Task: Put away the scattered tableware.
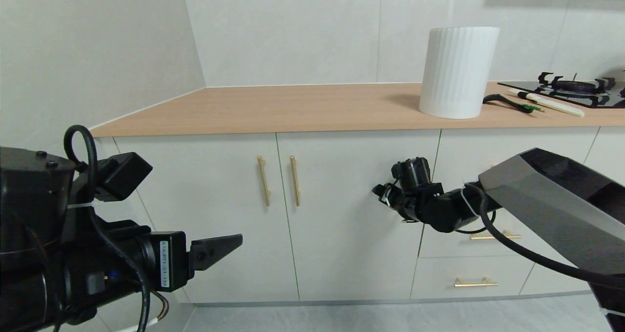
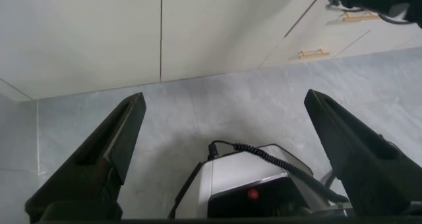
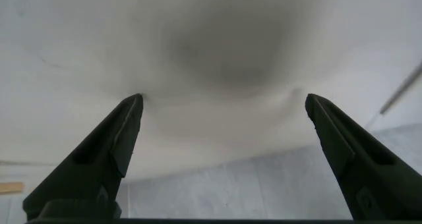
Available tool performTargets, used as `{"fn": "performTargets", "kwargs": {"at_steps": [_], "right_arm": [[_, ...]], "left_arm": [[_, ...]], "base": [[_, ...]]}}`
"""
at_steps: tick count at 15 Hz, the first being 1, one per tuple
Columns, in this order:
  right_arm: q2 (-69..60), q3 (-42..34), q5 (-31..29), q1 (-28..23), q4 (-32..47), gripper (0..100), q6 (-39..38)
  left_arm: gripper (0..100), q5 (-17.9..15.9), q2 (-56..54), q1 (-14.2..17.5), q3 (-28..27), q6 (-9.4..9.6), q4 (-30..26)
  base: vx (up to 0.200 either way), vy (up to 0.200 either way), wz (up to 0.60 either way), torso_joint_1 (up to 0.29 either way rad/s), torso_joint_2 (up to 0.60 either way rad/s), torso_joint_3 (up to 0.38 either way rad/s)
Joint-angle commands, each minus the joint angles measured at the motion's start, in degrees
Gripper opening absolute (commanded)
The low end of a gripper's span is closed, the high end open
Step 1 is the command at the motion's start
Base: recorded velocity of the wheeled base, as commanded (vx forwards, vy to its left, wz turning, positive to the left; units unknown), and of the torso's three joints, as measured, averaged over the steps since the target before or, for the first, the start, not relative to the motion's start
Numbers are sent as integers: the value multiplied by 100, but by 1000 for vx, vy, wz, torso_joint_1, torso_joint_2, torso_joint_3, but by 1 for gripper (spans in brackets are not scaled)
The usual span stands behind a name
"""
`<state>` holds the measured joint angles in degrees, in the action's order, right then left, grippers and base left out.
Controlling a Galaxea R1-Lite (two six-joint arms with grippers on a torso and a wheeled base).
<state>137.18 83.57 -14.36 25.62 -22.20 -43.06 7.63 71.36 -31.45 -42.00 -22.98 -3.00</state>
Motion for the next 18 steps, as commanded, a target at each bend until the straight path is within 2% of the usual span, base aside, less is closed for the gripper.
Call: {"fn": "performTargets", "kwargs": {"at_steps": [1,2,4,8,9,10,11,12,13,14,15,16,18], "right_arm": [[-1132,-1018,671,215,-56,100,122],[-1492,-1317,874,259,-65,100,280],[-2204,-1721,891,259,-65,100,896],[-4156,-2617,856,241,-65,100,1695],[-5122,-3110,671,241,-65,100,2196],[-5122,-3110,671,241,-65,100,2196],[-6581,-3874,381,241,-48,100,2970],[-7205,-4173,250,241,-4,100,3269],[-7785,-4498,65,189,5,100,3541],[-8330,-4780,12,-49,14,100,3708],[-8858,-5052,47,-339,14,100,3893],[-9438,-5298,65,-690,93,100,3954],[-10563,-5658,65,-989,796,100,3963]], "left_arm": [[100,10,-35,7,7,-14,54],[100,19,-79,34,25,-14,142],[100,45,-114,183,78,-22,379],[100,836,-193,227,165,4,950],[100,986,-360,227,148,109,1003],[100,986,-360,227,148,109,1003],[100,977,-861,262,113,259,994],[100,977,-1133,403,78,435,994],[100,977,-1318,658,42,716,985],[100,977,-1520,834,86,936,977],[100,968,-1731,922,139,1076,968],[100,977,-2021,957,227,1111,941],[100,995,-2777,1053,429,1340,722]], "base": [[0,0,0,0,0,0],[0,0,0,0,0,0],[0,0,0,0,0,0],[0,0,0,0,0,0],[0,0,0,0,0,0],[0,0,0,0,0,0],[0,0,0,0,0,0],[0,0,0,0,0,0],[0,0,0,0,0,0],[0,0,0,0,0,0],[0,0,0,0,0,0],[0,0,0,0,0,0],[0,0,0,0,0,0]]}}
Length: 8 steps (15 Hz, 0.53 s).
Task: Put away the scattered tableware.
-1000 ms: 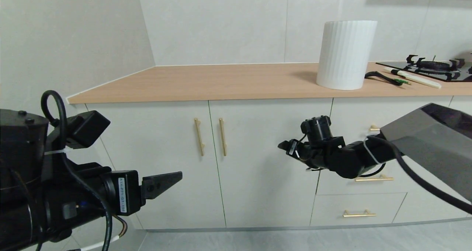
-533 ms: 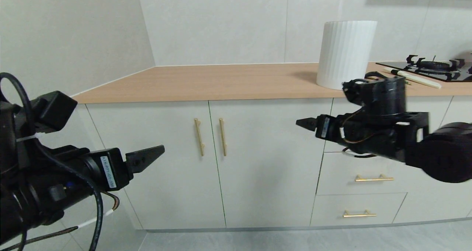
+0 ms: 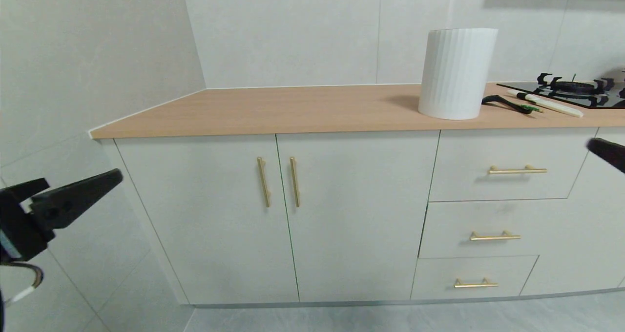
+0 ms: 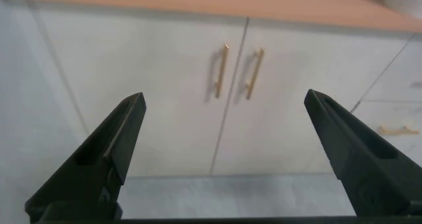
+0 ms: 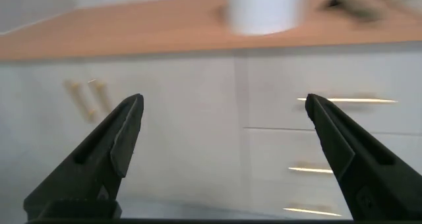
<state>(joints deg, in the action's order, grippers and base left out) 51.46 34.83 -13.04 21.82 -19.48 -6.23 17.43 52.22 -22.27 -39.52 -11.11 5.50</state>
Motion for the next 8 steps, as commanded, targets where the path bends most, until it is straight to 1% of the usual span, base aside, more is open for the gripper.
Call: {"fn": "performTargets", "kwargs": {"at_steps": [1,2,3,4,5,6,7,8], "right_arm": [[-2676,-820,-67,-618,1263,100,307],[-3203,-793,-67,-635,2010,100,324],[-3643,-793,-67,-697,2519,100,324],[-3977,-793,-75,-785,2792,100,324],[-4196,-793,-75,-829,2941,100,342],[-4566,-793,-111,-1004,3258,100,526],[-4566,-837,-251,-1163,3319,100,614],[-4566,-899,-374,-1312,3328,100,614]], "left_arm": [[100,15,-1390,338,305,232,-418],[100,6,-1900,522,401,311,-778],[100,-3,-2454,698,516,416,-1174],[100,-3,-2946,830,595,583,-1490],[100,-3,-3271,918,612,680,-1710],[100,-3,-3825,1181,621,785,-2026],[100,-3,-4150,1357,621,900,-2149],[100,-3,-4370,1445,639,1031,-2202]], "base": [[0,0,0,0,0,0],[0,0,0,0,0,0],[0,0,0,0,0,0],[0,0,0,0,0,0],[0,0,0,0,0,0],[0,0,0,0,0,0],[0,0,0,0,0,0],[0,0,0,0,0,0]]}}
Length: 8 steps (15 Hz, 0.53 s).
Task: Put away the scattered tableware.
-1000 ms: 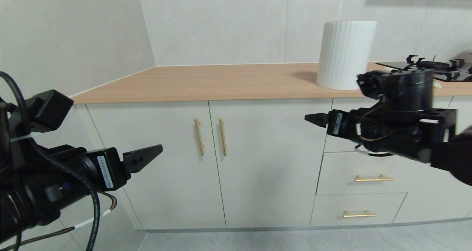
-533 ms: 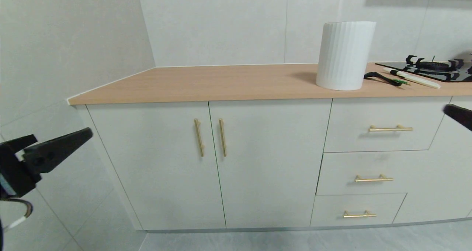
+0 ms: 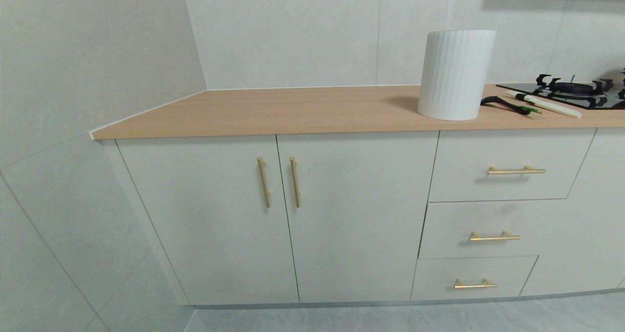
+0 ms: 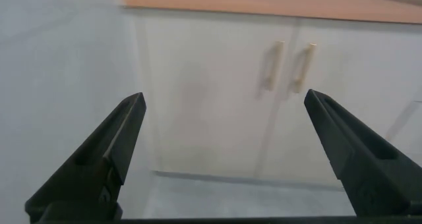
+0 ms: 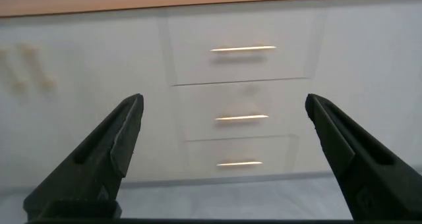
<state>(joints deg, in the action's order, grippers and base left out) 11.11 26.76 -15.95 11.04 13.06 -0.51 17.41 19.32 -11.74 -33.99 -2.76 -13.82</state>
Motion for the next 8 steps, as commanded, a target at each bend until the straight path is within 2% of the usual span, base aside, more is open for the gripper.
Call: {"fn": "performTargets", "kwargs": {"at_steps": [1,2,3,4,5,6,8], "right_arm": [[-530,-250,-102,-454,65,100,51],[-530,-329,-111,-524,65,100,60],[-654,-558,-111,-832,65,100,113],[-935,-786,-93,-1104,83,100,315],[-1102,-1120,-207,-1131,48,100,535],[-1111,-1384,-401,-1131,-31,100,570],[-1111,-1902,-427,-1131,-602,100,535]], "left_arm": [[100,-1,-1387,550,173,407,-358],[100,61,-1396,594,208,434,-367],[100,158,-1519,981,287,478,-367],[100,87,-1695,1086,410,601,-384],[100,114,-1800,1271,595,820,-367],[100,202,-1809,1262,806,820,-331],[100,140,-1836,1262,1281,557,-314]], "base": [[0,0,0,0,0,0],[0,0,0,0,0,0],[0,0,0,0,0,0],[0,0,0,0,0,0],[0,0,0,0,0,0],[0,0,0,0,0,0],[0,0,0,0,0,0]]}}
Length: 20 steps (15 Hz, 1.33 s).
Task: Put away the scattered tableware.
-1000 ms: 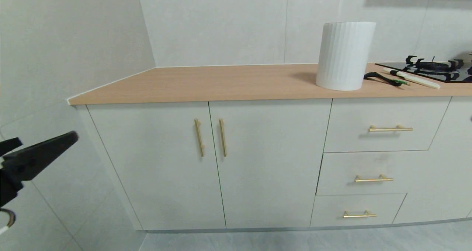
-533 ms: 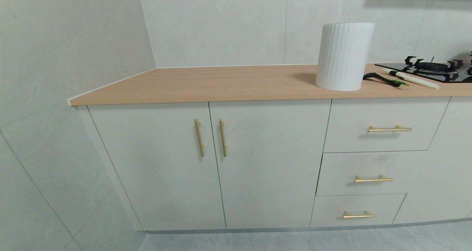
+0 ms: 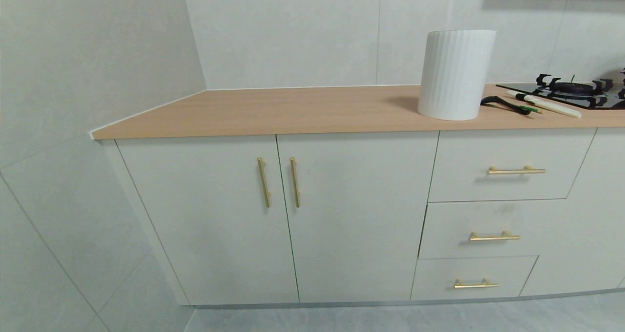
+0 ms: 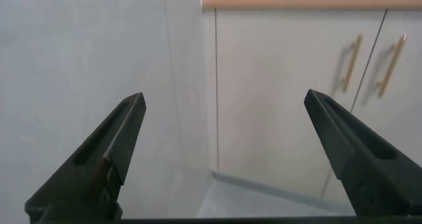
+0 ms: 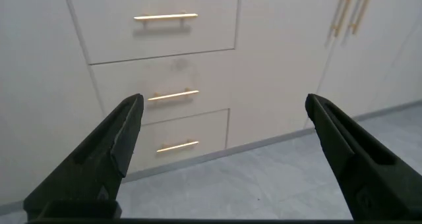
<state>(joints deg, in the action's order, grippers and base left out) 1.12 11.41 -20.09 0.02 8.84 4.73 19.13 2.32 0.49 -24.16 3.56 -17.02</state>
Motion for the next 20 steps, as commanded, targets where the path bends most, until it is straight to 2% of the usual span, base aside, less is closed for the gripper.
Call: {"fn": "performTargets", "kwargs": {"at_steps": [1,2,3,5,6,7,8,9,10,11,14,15,16,19,20], "right_arm": [[-112,-798,190,-29,-708,100,10],[-103,-1141,506,-20,-1235,100,10],[-112,-1141,735,-29,-1341,100,-16],[-103,-1141,1148,-29,-1183,100,-183],[-95,-1132,1561,-11,-1165,100,-253],[-103,-1141,1921,-20,-963,100,-359],[-103,-1123,2009,-11,-787,100,-368],[-103,-1141,2027,-11,-866,100,-368],[-103,-1141,2035,-11,-866,100,-368],[-103,-1141,2044,-11,-866,100,-376],[-103,-1141,2044,-11,-875,100,-368],[-103,-1141,2044,-11,-875,100,-385],[-103,-1141,2044,-11,-875,100,-385],[-112,-1141,2044,-11,-875,100,-394],[-103,-1141,2053,-11,-875,100,-394]], "left_arm": [[100,-269,-232,13,781,-75,14],[100,-445,-232,4,1221,-57,93],[100,-463,-232,4,1458,-66,287],[100,-612,-232,-5,2065,-57,1139],[100,-1157,-232,-5,2258,-57,1614],[100,-1412,-232,-5,2311,-75,1675],[100,-1588,-232,-5,2337,-92,1684],[100,-1842,-232,-5,2363,-48,1667],[100,-1983,-232,-5,2399,83,1658],[100,-2018,-232,-22,2399,180,1658],[100,-2053,-232,-40,2407,145,1667],[100,-2036,-232,-40,2407,-242,1684],[100,-2036,-232,-40,2407,-347,1684],[100,-2045,-232,-40,2416,-180,1684],[100,-2045,-232,-40,2416,-189,1684]], "base": [[0,0,0,0,0,0],[0,0,0,0,0,0],[0,0,0,0,0,0],[0,0,0,0,0,0],[0,0,0,0,0,0],[0,0,0,0,0,0],[0,0,0,0,0,0],[0,0,0,0,0,0],[0,0,0,0,0,0],[0,0,0,0,0,0],[0,0,0,0,0,0],[0,0,0,0,0,0],[0,0,0,0,0,0],[0,0,0,0,0,0],[0,0,0,0,0,0]]}}
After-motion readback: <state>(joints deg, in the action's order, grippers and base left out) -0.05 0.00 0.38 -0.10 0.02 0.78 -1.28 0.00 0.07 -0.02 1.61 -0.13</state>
